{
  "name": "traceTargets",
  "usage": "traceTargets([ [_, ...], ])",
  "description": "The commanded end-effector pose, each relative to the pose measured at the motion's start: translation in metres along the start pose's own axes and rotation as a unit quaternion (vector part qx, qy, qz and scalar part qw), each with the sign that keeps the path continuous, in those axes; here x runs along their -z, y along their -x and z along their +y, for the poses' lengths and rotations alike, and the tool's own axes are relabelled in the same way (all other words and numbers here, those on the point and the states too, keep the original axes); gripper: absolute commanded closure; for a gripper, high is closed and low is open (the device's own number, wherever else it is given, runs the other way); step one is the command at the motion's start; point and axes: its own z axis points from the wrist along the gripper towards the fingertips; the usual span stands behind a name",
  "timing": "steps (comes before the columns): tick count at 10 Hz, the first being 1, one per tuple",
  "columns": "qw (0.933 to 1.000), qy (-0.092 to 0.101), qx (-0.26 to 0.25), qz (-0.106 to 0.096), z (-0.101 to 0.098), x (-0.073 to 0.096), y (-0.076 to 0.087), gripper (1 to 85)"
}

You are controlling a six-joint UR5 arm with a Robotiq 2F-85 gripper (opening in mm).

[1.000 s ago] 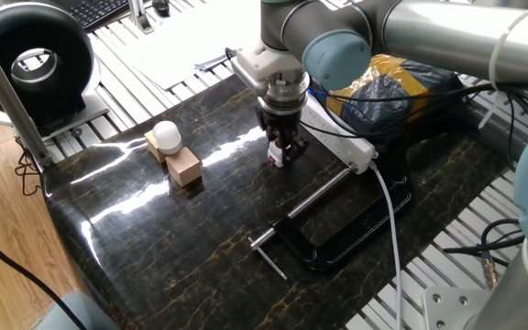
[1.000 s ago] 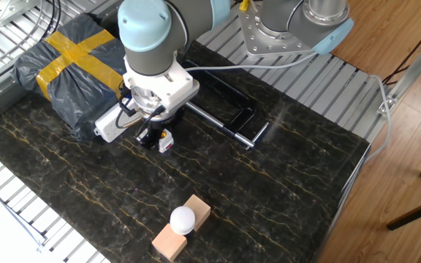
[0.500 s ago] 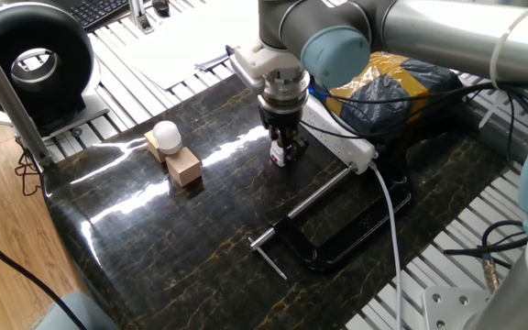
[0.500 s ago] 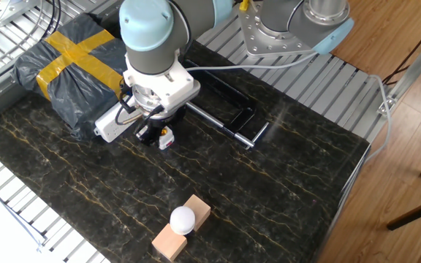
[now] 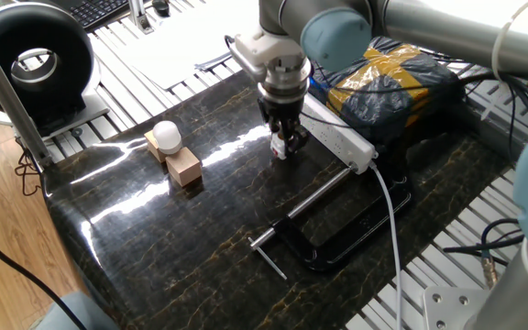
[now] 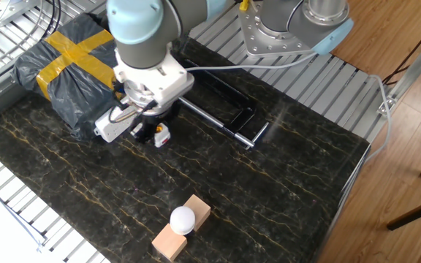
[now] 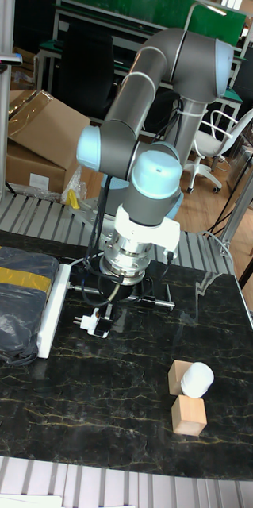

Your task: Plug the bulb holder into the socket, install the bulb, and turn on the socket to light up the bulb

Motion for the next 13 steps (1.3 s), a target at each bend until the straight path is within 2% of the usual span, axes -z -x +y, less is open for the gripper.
traceTargets([
  [1, 0.9998, -0.012, 0.002, -0.018, -0.024, 0.005, -0.001, 84.7],
  [3, 0.9997, -0.016, 0.008, -0.014, -0.039, 0.010, 0.000, 84.7],
  [5, 0.9995, -0.019, 0.014, -0.021, -0.051, 0.005, -0.004, 84.7],
  [7, 0.9995, -0.026, 0.016, -0.010, -0.057, 0.002, -0.010, 84.7],
  [8, 0.9998, -0.011, 0.012, -0.010, -0.048, 0.004, -0.007, 84.7],
  [9, 0.9999, -0.007, 0.003, -0.007, -0.046, 0.004, -0.009, 84.7],
  [10, 0.9995, -0.025, -0.010, 0.013, -0.056, 0.004, -0.019, 84.7],
  [11, 0.9992, -0.028, -0.027, 0.009, -0.057, 0.004, -0.018, 84.7],
  [12, 0.9981, -0.046, -0.041, -0.003, -0.067, 0.005, -0.012, 84.7],
  [13, 0.9982, -0.049, -0.033, -0.008, -0.068, 0.005, -0.009, 84.7],
])
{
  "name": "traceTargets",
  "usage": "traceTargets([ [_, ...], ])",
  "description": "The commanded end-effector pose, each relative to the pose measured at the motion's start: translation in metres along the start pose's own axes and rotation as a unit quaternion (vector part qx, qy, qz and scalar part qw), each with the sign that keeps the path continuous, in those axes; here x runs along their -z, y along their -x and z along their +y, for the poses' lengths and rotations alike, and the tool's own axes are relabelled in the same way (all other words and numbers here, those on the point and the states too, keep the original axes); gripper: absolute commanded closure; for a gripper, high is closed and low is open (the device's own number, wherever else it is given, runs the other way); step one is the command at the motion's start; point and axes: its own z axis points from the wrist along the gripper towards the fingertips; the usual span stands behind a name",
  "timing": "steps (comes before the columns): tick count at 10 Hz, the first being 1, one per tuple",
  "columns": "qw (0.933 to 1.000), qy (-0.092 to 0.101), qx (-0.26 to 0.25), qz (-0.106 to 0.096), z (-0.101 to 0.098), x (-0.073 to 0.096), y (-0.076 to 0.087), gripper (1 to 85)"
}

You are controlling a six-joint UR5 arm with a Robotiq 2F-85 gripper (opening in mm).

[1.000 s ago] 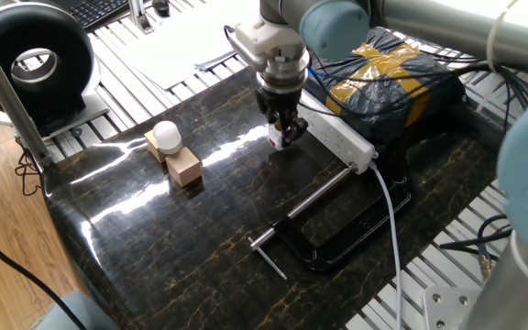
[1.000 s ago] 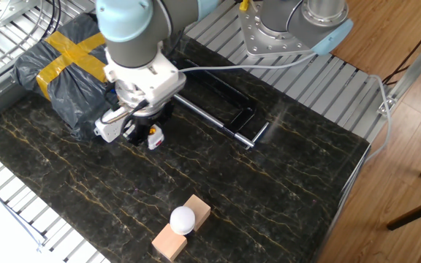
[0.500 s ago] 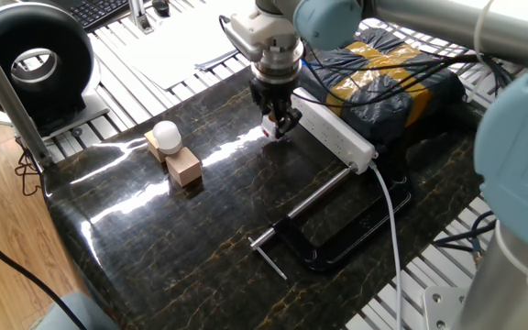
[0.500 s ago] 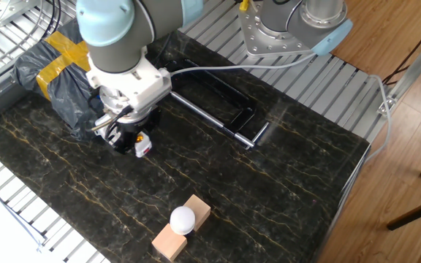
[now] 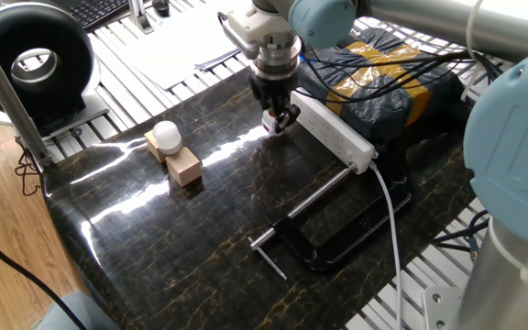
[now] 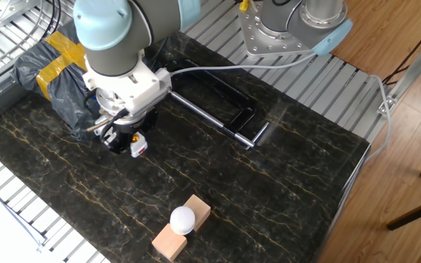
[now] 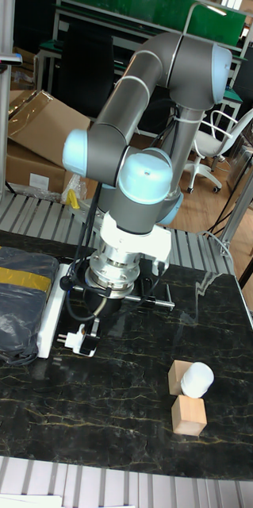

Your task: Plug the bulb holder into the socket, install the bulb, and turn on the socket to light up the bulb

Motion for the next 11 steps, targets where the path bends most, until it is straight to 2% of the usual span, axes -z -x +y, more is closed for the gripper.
traceTargets([
  [1, 0.9996, -0.010, -0.008, -0.025, -0.007, 0.001, 0.012, 84.7],
  [2, 0.9995, -0.004, 0.000, -0.030, -0.007, 0.000, 0.014, 84.7],
  [4, 0.9999, 0.000, 0.012, -0.006, -0.003, -0.001, 0.003, 84.7],
  [7, 0.9997, 0.000, 0.022, 0.008, 0.002, 0.003, -0.008, 84.7],
  [11, 0.9998, 0.004, 0.019, 0.003, 0.007, -0.004, -0.003, 84.7],
])
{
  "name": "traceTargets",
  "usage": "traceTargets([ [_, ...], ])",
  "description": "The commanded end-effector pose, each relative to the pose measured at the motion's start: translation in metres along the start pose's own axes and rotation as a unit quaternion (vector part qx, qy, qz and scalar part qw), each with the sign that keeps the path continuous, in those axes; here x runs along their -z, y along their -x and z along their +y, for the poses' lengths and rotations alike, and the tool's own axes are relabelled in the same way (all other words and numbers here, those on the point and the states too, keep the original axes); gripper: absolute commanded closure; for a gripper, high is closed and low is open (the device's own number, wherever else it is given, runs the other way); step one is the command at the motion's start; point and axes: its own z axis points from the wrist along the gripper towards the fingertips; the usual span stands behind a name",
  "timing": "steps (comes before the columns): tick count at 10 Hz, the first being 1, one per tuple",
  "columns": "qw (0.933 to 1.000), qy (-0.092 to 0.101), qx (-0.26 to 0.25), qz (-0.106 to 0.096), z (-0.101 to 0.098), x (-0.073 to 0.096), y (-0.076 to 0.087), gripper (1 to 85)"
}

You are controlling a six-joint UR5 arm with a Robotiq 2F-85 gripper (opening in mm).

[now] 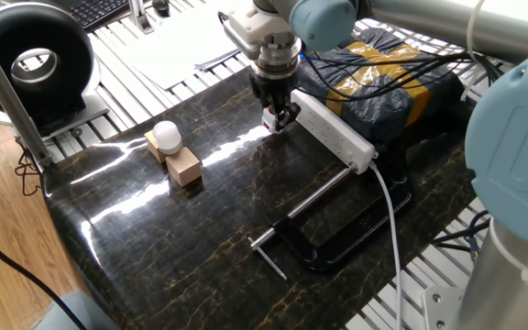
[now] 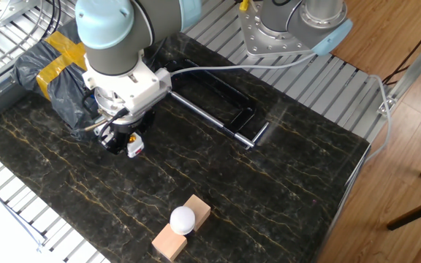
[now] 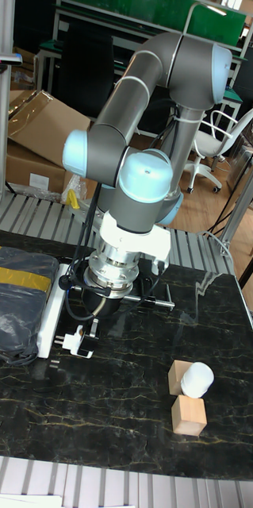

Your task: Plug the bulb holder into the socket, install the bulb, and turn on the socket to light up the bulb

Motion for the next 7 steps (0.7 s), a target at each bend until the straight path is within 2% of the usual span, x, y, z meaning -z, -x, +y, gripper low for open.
traceTargets([
  [1, 1.0000, 0.000, -0.004, -0.001, 0.0042, -0.0040, 0.0007, 84.7],
  [7, 1.0000, 0.001, -0.004, -0.003, 0.0057, -0.0058, -0.0019, 84.7],
])
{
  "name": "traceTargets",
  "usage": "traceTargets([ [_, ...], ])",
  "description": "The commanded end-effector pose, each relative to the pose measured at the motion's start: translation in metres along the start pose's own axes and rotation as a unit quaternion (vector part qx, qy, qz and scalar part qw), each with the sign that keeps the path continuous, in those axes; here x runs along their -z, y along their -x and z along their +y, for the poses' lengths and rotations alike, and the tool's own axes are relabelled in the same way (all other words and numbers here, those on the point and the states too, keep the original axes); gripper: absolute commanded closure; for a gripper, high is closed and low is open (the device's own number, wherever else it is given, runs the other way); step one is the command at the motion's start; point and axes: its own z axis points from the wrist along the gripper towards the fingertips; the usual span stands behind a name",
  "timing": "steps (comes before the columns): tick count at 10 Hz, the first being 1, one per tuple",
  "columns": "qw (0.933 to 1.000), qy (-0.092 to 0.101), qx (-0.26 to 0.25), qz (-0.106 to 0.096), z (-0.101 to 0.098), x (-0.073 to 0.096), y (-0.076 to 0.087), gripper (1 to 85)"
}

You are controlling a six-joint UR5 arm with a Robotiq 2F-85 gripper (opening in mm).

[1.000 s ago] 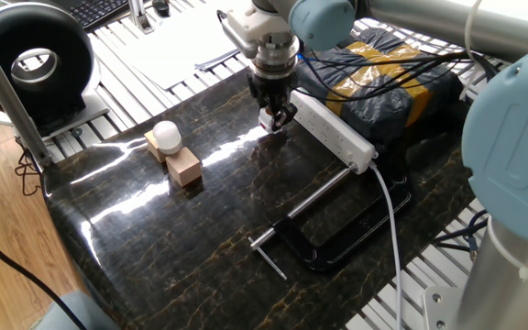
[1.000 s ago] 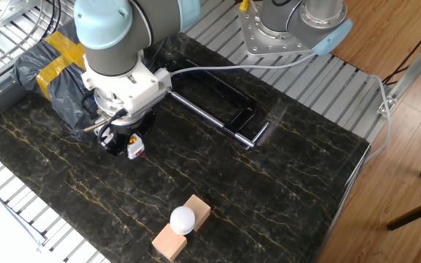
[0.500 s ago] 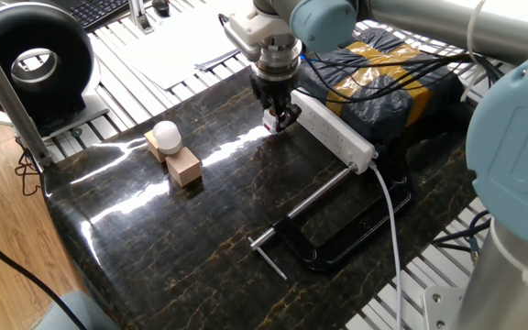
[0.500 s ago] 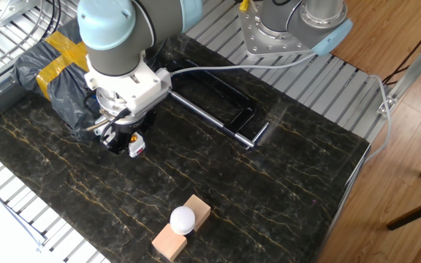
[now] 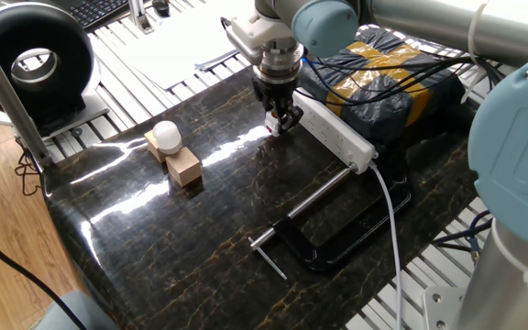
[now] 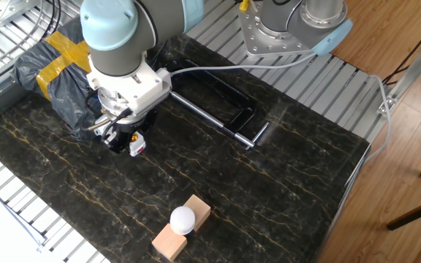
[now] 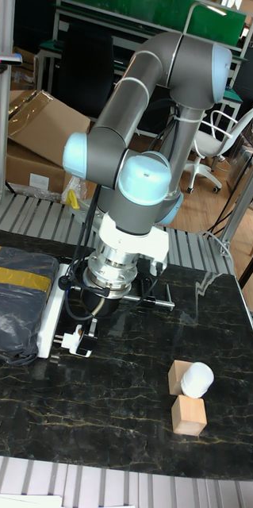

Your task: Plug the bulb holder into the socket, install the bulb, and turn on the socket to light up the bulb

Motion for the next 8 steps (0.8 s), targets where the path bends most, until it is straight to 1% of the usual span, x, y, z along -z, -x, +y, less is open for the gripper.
traceTargets([
  [1, 1.0000, 0.004, -0.004, -0.006, 0.0020, -0.0004, -0.0004, 84.7],
  [5, 1.0000, 0.005, -0.003, -0.002, 0.0047, 0.0002, -0.0075, 84.7],
  [6, 1.0000, 0.003, -0.005, -0.002, 0.0042, 0.0006, -0.0061, 84.7],
  [8, 0.9999, 0.001, -0.009, -0.007, 0.0019, 0.0005, 0.0005, 84.7],
])
